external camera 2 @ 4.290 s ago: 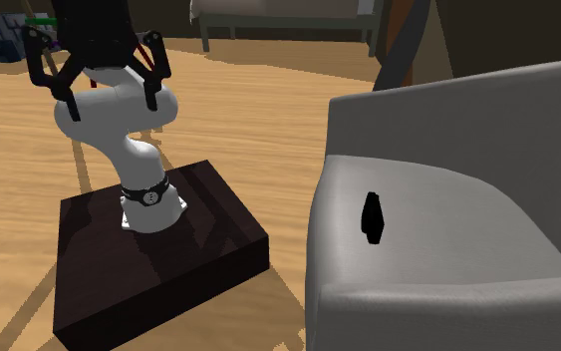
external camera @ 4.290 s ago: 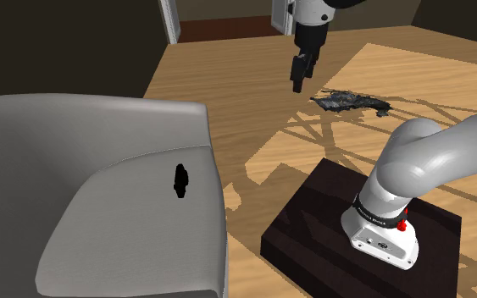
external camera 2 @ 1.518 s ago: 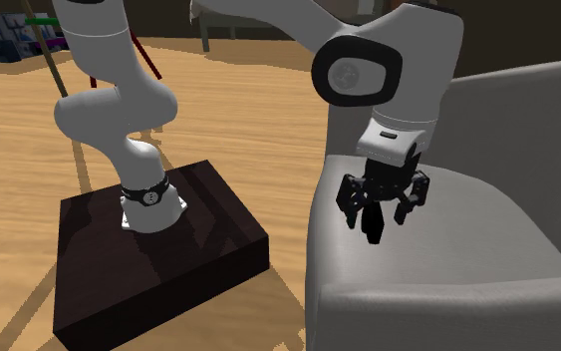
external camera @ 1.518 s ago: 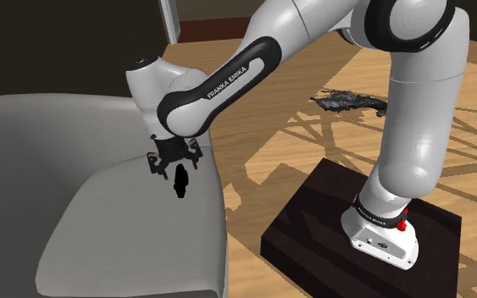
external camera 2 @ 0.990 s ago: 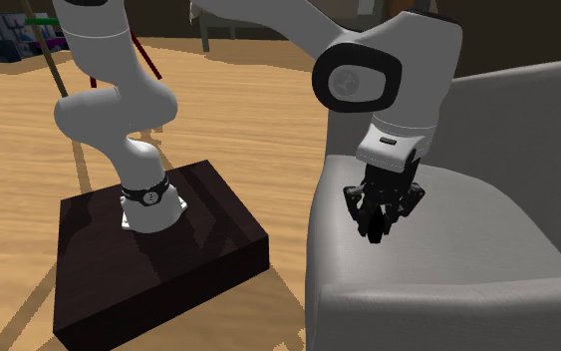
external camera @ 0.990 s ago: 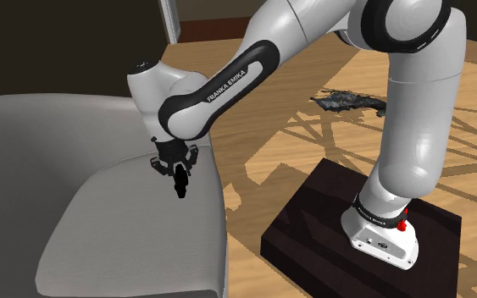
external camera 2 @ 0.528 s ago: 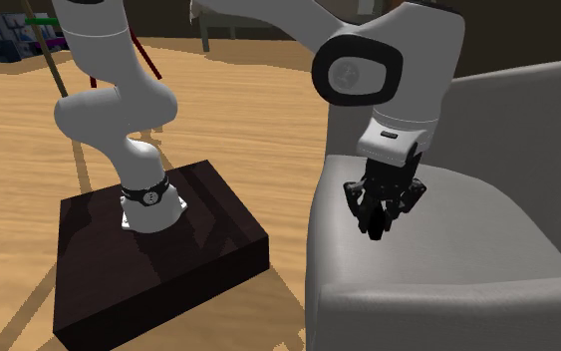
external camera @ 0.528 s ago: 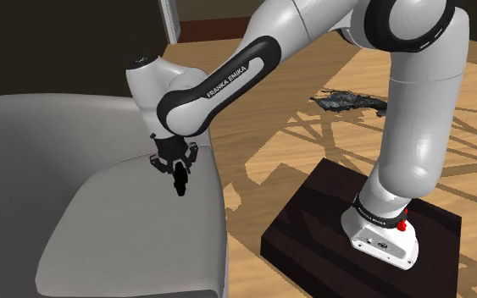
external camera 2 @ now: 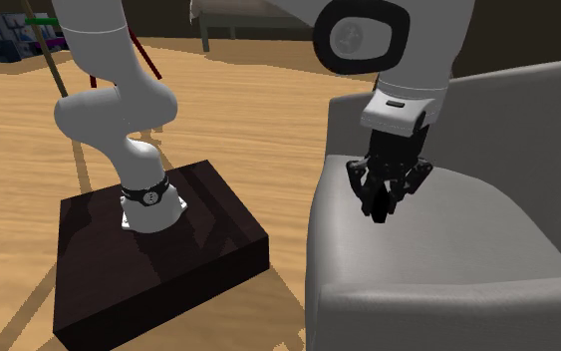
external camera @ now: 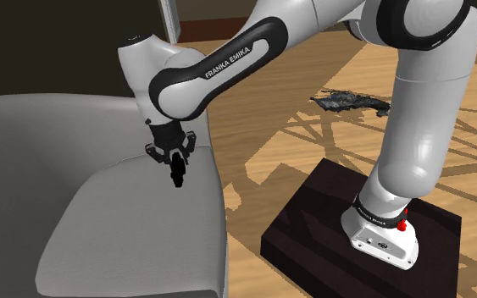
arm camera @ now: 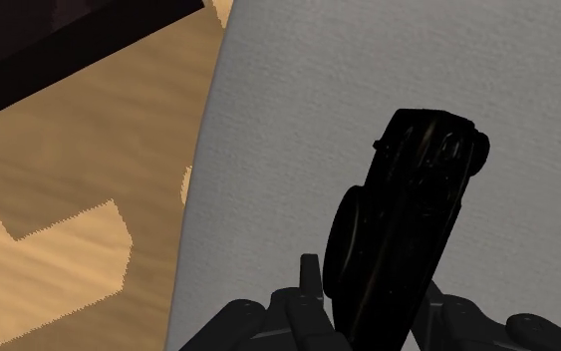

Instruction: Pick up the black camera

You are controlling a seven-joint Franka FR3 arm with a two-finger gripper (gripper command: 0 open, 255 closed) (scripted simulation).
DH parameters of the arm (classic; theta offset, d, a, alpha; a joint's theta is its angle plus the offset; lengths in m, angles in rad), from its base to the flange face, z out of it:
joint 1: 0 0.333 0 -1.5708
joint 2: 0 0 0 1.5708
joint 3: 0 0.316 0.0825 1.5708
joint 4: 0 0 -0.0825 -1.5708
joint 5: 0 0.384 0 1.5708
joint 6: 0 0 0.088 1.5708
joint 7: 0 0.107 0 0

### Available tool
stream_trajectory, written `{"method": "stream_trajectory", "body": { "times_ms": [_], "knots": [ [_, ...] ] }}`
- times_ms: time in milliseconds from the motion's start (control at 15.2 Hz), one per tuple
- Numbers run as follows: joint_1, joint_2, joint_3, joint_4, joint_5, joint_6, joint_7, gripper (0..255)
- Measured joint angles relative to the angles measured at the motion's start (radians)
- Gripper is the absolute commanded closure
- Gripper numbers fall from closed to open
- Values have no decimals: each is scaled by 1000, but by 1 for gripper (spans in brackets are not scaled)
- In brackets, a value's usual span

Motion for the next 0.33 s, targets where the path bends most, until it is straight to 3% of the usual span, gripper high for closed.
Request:
{"method": "stream_trajectory", "body": {
  "times_ms": [330],
  "knots": [
    [-3,-19,4,41,16,-56,-13,255]
  ]
}}
